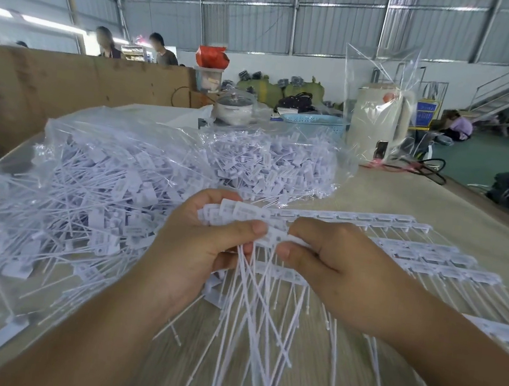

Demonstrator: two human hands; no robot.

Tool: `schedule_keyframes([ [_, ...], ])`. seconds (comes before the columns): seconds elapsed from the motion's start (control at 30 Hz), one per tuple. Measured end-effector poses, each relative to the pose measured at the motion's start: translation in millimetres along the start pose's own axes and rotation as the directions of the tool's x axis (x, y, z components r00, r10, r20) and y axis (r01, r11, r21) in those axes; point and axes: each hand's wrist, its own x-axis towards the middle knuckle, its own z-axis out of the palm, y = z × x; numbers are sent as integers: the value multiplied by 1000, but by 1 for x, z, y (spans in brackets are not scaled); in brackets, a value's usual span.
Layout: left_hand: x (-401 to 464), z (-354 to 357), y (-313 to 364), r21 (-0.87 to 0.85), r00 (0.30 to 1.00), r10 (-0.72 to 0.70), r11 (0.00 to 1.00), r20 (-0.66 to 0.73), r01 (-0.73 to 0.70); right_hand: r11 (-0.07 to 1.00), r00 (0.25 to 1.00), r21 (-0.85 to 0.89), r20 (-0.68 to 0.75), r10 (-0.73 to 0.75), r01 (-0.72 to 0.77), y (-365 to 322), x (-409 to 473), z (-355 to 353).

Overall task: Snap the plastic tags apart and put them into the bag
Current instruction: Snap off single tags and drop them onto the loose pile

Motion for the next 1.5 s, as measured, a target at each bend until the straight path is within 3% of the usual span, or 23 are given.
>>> schedule_keyframes([
  [0.2,-3,2,0,-17,999,40,999,-13,-40,996,999,83,-39,36,-33,0,1,3],
  [0.43,-12,21,0,-174,985,137,973,-104,-153,986,961,156,-261,93,-53,-6,5,9],
  [0.73,-12,29,-5,-376,994,-34,927,-102,-7,960,908,279,-400,124,-9,-15,4,18],
  [0.9,-9,25,1,-326,992,2,944,-122,-42,958,914,286,-395,98,20,-17,4,19],
  [1.17,-6,17,4,-293,987,70,950,-148,-111,998,905,-16,-419,-64,64,-24,4,23],
  [1.37,20,-40,22,-345,936,1,929,-353,-131,993,798,61,-601,-47,104,-16,-2,1],
  [1.43,20,-41,22,-254,963,40,961,-268,-110,984,824,135,-566,-16,112,-11,-1,-3],
  [1.5,13,-27,14,-138,990,79,986,-119,-96,978,899,182,-437,-15,105,-7,-2,1],
])
